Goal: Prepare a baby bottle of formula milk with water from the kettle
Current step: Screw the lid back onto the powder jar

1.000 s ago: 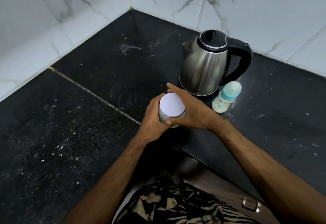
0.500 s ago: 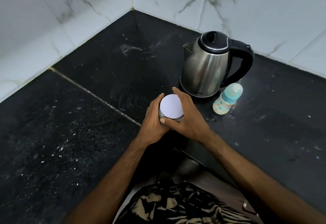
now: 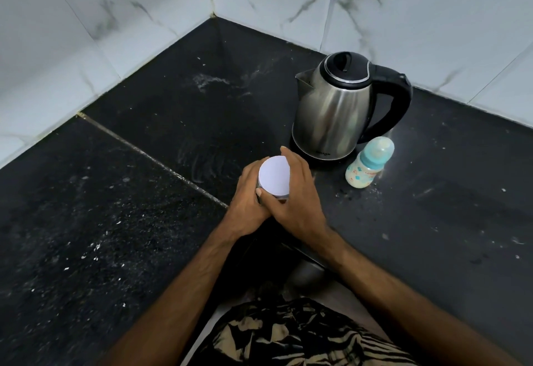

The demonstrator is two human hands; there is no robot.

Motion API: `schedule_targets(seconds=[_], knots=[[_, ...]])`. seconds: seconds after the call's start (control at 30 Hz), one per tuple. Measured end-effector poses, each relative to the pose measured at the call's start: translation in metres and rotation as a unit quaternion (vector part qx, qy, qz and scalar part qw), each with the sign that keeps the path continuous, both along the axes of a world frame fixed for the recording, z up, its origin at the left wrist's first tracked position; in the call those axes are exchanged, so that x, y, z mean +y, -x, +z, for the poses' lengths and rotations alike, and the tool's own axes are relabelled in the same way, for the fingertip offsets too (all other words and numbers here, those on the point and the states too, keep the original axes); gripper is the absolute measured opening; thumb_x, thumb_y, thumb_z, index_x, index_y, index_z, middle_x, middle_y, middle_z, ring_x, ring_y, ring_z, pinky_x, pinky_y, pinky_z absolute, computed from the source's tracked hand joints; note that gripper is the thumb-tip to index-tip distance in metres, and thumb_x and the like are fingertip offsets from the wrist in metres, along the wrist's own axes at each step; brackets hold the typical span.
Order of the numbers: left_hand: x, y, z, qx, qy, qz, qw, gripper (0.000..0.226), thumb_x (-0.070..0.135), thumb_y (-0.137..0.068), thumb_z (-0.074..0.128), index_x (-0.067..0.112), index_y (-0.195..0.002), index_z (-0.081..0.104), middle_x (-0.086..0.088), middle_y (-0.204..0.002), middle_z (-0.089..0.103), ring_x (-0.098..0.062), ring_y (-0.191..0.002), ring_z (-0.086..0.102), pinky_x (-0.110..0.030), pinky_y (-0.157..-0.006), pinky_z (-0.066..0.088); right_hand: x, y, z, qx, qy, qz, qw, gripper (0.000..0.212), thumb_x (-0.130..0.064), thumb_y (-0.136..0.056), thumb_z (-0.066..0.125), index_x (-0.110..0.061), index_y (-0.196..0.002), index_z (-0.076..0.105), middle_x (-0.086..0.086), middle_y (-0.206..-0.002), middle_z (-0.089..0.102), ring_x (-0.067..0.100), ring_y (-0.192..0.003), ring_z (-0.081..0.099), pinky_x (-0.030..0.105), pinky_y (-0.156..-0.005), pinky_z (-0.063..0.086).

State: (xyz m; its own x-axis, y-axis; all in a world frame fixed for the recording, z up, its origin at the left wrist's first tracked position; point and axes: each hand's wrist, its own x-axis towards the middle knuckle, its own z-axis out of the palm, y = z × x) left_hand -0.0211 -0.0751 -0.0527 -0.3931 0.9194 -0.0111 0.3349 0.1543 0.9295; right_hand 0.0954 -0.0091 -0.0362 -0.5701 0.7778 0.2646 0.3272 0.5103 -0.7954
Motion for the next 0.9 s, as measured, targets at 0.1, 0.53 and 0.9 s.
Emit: schedule_targets(seconds=[0.1, 0.53, 0.9], knots=[[-0.001, -0.002, 0.001, -0.002, -0.010, 0.004, 1.000, 0.086, 0.052, -0.066, 0.070, 0.039, -0.141, 0.031, 0.006, -0.147, 0.036, -0.018, -0.136, 0.041, -0.042, -0.111, 0.043, 0.012, -0.008, 0.006, -0.017, 0.006, 0.048, 0.999, 0.090, -0.039, -0.076, 0.080, -0.021, -0.149, 0.031, -0.006, -0.149, 0.037, 0.005, -0.134, 0.034, 0.016, -0.111, 0.029], [-0.002, -0.002, 0.004, -0.054, -0.013, -0.011, 0.998, 0.081, 0.040, -0.068, 0.074, 0.034, -0.142, 0.040, 0.011, -0.139, 0.055, -0.001, -0.126, 0.053, -0.016, -0.100, 0.045, 0.015, -0.011, 0.007, -0.030, 0.006, 0.070, 0.997, 0.089, -0.036, -0.080, 0.077, -0.019, -0.151, 0.026, -0.002, -0.152, 0.032, 0.011, -0.137, 0.033, 0.018, -0.109, 0.029], [-0.004, -0.004, 0.007, -0.057, -0.010, 0.004, 0.998, 0.088, 0.030, -0.064, 0.086, 0.034, -0.139, 0.042, 0.019, -0.133, 0.055, 0.006, -0.122, 0.052, -0.010, -0.094, 0.045, 0.046, -0.020, 0.024, -0.107, 0.021, 0.187, 0.976, 0.099, -0.042, -0.076, 0.080, -0.031, -0.153, 0.017, -0.007, -0.153, 0.030, 0.006, -0.136, 0.033, 0.019, -0.109, 0.030]])
